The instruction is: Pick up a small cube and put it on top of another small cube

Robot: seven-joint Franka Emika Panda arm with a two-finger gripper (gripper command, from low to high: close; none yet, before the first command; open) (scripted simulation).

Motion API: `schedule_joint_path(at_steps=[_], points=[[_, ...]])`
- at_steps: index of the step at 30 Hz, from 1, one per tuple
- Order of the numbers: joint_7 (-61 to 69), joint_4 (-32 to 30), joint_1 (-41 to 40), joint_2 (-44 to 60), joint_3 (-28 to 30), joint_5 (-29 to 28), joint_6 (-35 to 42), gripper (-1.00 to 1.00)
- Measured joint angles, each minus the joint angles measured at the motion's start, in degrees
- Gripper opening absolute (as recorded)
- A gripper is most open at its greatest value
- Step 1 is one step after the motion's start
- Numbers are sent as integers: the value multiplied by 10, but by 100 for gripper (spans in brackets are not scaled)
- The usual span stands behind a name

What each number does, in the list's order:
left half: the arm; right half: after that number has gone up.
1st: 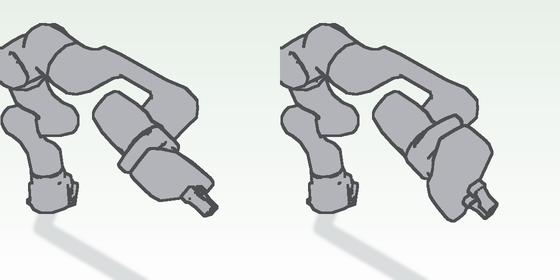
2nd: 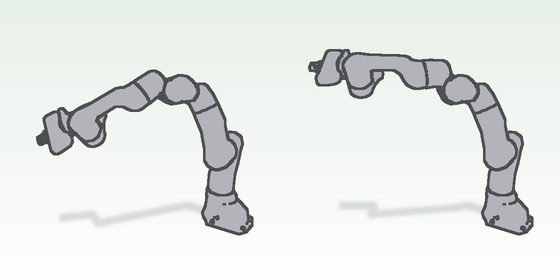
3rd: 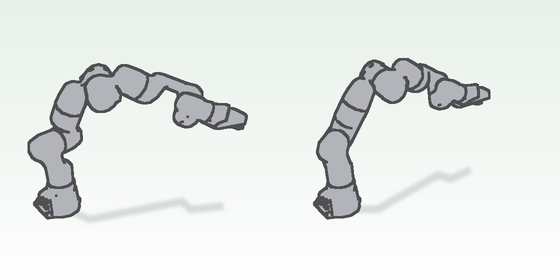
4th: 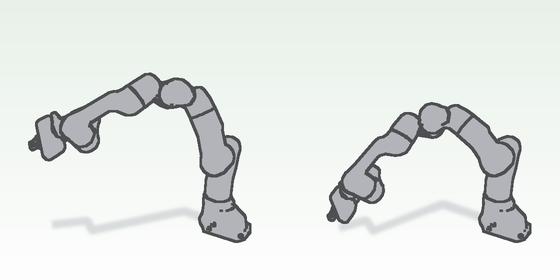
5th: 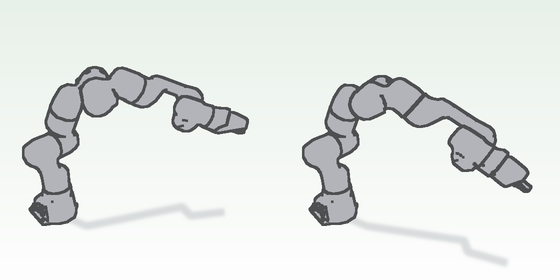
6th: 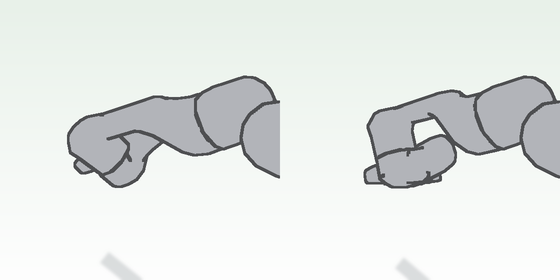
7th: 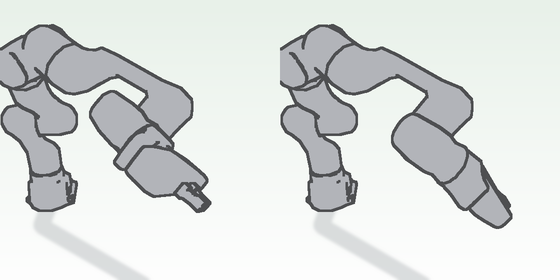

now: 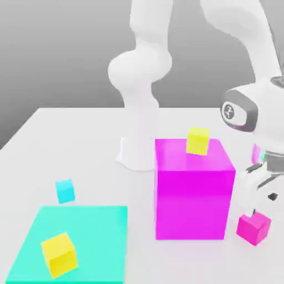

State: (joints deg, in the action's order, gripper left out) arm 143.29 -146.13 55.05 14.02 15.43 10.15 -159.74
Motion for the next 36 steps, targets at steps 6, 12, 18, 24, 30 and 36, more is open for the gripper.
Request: schedule_joint_path(at_steps=[6,12,18,24,30,36], points=[[41,16,-45,83,-56,51,-64,-100],[44,16,-48,87,-59,55,-68,-100],[5,2,-14,13,-15,3,-12,-100],[-12,-2,4,-59,-25,20,55,-100],[-56,-11,3,-157,-19,61,160,-100],[-156,-26,-25,-274,-25,24,255,-100]])
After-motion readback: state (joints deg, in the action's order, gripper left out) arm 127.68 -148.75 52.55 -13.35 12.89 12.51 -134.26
